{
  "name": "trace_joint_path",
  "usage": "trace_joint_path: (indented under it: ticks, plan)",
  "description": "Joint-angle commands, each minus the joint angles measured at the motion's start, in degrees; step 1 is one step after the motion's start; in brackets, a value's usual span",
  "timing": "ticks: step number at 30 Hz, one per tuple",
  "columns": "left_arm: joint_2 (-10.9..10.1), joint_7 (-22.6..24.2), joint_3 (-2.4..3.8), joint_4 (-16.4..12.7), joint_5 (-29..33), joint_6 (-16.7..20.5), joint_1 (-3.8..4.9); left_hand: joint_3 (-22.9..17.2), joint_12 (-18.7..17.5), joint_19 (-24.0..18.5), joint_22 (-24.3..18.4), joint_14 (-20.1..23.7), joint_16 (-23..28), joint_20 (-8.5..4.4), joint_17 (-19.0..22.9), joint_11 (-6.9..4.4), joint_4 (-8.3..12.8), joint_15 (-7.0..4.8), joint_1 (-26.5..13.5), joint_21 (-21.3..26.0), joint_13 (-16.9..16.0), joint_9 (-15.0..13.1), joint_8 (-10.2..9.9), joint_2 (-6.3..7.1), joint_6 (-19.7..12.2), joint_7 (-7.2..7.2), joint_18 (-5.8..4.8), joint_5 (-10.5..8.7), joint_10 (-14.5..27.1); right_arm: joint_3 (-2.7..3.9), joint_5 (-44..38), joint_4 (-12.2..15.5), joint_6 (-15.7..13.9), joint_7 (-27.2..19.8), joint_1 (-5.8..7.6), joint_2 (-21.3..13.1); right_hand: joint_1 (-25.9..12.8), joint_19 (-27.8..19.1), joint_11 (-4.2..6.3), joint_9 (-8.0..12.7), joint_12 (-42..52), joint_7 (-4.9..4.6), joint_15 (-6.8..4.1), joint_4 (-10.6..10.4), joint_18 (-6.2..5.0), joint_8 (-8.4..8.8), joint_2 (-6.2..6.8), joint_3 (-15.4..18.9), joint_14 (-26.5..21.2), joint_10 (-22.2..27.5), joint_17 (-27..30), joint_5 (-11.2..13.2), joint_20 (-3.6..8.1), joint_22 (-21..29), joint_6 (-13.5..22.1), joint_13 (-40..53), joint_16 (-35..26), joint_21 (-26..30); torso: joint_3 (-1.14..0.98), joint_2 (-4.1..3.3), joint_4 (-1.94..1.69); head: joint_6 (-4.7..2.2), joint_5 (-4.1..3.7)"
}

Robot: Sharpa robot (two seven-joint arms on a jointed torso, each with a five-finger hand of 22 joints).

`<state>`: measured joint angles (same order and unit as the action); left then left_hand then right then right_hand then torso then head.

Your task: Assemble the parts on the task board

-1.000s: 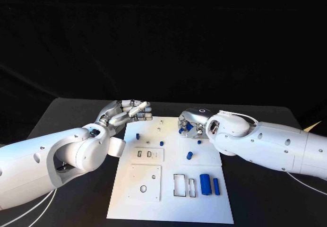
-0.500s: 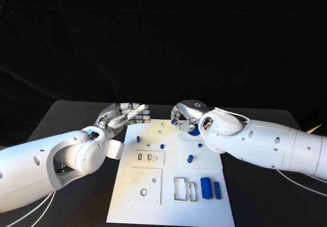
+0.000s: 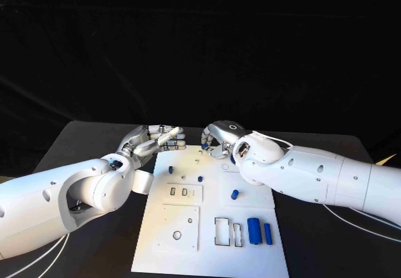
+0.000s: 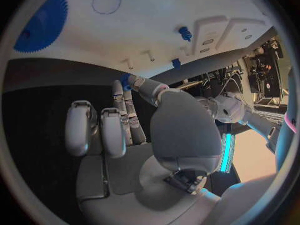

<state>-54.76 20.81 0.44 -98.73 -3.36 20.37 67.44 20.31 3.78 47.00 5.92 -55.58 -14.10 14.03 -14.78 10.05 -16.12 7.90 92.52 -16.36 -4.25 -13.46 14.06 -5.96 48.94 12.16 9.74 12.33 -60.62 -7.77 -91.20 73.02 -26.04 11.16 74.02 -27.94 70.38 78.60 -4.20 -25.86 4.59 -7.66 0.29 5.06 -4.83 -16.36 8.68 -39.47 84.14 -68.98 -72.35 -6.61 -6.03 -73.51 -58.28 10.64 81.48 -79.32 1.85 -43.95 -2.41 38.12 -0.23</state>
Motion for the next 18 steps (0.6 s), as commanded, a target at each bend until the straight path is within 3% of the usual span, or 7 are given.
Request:
trace_joint_path:
  ticks: [1,18]
  plan:
    - [0.16,0.26,0.06,-0.11,0.15,-0.97,0.2,0.21,-0.19,0.3,-0.05,0.33,0.2,0.23,-0.06,0.0,-0.02,0.13,0.0,0.19,0.08,-0.05,-0.4,-0.77,-0.45,-0.08,0.61,-0.28,0.25,-0.03,0.57,-0.57,0.54,-1.0,-0.21,0.51,-0.32,0.26,-0.19,-0.96,-0.32,-0.04,-0.28,-0.09,0.85,-0.3,0.19,-0.25,2.52,-0.27,0.09,0.03,-0.15,0.06,-0.12,0.05,0.19,-0.06,0.2,-0.19,-0.29,0.03,-0.12]
    - [0.27,0.17,0.06,-0.07,0.15,-1.04,0.58,0.29,-0.18,0.28,-0.08,0.4,0.25,0.25,-0.11,0.03,0.0,0.15,0.02,0.22,0.08,-0.11,-0.42,-0.84,-0.5,-0.05,0.61,-0.31,0.32,-0.14,0.9,-2.55,2.56,-1.15,-0.67,2.23,-0.53,0.14,-0.26,-1.06,-0.47,-0.09,-0.23,-0.16,0.82,-0.21,0.35,-0.26,2.47,-0.14,0.28,0.04,-0.17,0.16,0.12,0.02,0.14,0.03,0.15,-0.26,-0.22,0.34,0.13]
